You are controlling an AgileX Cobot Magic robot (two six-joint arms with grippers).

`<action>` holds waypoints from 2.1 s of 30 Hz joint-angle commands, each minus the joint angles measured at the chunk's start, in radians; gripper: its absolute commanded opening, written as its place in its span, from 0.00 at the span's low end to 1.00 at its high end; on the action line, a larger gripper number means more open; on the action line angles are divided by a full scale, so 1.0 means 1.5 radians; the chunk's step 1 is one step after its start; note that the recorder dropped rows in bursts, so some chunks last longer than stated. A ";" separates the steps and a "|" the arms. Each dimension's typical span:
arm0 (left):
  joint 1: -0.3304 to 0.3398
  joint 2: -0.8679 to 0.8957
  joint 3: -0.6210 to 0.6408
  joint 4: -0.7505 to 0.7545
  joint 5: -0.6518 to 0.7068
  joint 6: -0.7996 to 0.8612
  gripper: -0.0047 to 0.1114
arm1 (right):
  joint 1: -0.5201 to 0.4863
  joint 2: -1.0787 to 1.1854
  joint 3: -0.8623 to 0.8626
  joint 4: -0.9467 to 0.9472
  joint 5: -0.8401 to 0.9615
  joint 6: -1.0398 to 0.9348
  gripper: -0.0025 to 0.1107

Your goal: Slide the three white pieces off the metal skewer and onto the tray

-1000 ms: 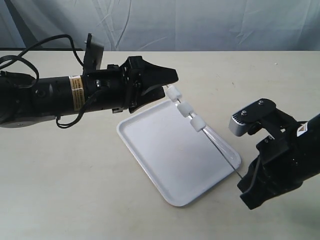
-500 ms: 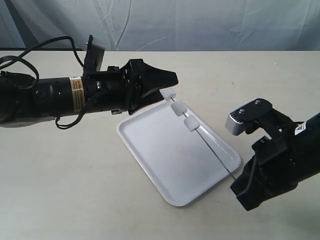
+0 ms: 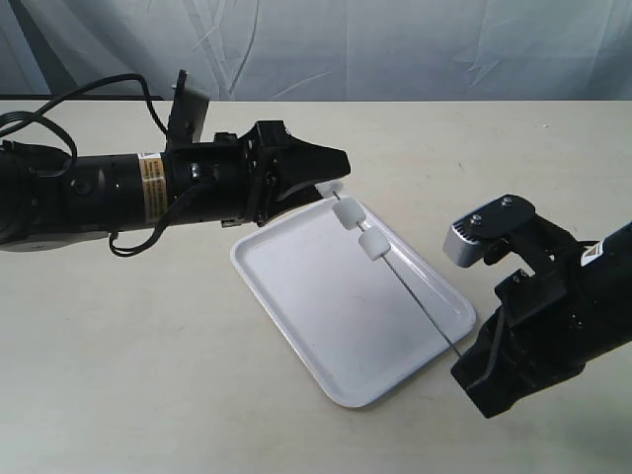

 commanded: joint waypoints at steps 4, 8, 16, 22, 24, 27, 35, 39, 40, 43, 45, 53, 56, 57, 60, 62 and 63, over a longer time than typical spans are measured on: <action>-0.005 0.004 -0.003 -0.002 -0.008 0.003 0.40 | 0.001 -0.002 0.002 0.016 0.016 -0.014 0.02; -0.005 0.004 -0.003 -0.002 -0.008 0.005 0.29 | 0.001 -0.002 0.002 0.021 0.017 -0.020 0.02; -0.005 0.004 -0.003 -0.002 -0.003 0.010 0.28 | 0.001 -0.002 0.002 0.037 0.026 -0.033 0.02; -0.005 0.004 -0.003 -0.002 -0.003 0.010 0.24 | 0.001 -0.003 0.002 0.037 0.029 -0.033 0.02; -0.005 0.004 -0.003 -0.002 -0.003 0.011 0.23 | 0.001 -0.003 0.002 0.037 0.029 -0.033 0.02; -0.005 0.004 -0.003 -0.002 -0.003 0.018 0.23 | 0.001 -0.003 0.002 0.037 0.029 -0.033 0.02; -0.005 0.004 -0.003 -0.010 0.007 0.020 0.23 | 0.001 -0.003 0.002 0.034 0.032 -0.033 0.02; -0.005 0.004 -0.003 -0.032 0.007 0.022 0.23 | 0.001 -0.003 0.009 0.033 0.033 -0.033 0.02; -0.003 0.004 -0.003 -0.037 0.007 0.023 0.23 | 0.001 -0.003 0.012 0.031 0.035 -0.033 0.02; 0.012 0.004 -0.003 -0.047 0.004 0.023 0.23 | 0.001 -0.003 0.027 0.033 0.041 -0.033 0.02; 0.022 0.004 -0.003 -0.047 -0.006 0.023 0.22 | 0.001 -0.003 0.034 0.035 0.041 -0.033 0.02; 0.056 0.003 -0.003 -0.016 -0.027 0.020 0.22 | 0.001 -0.013 0.048 0.046 0.021 -0.036 0.02; 0.057 0.003 -0.003 -0.007 -0.008 0.017 0.26 | 0.001 -0.015 0.048 0.046 0.012 -0.041 0.02; 0.057 0.003 -0.003 0.001 -0.023 0.012 0.30 | 0.001 -0.015 0.048 0.049 0.010 -0.047 0.02; 0.057 0.003 -0.003 0.035 -0.041 0.007 0.39 | 0.001 -0.015 0.048 0.059 0.007 -0.051 0.02; 0.049 0.003 -0.003 0.062 -0.042 0.002 0.39 | 0.001 -0.015 0.042 0.062 0.007 -0.053 0.02; 0.043 0.003 -0.003 0.063 -0.047 0.002 0.39 | 0.001 -0.015 0.039 0.066 0.007 -0.053 0.02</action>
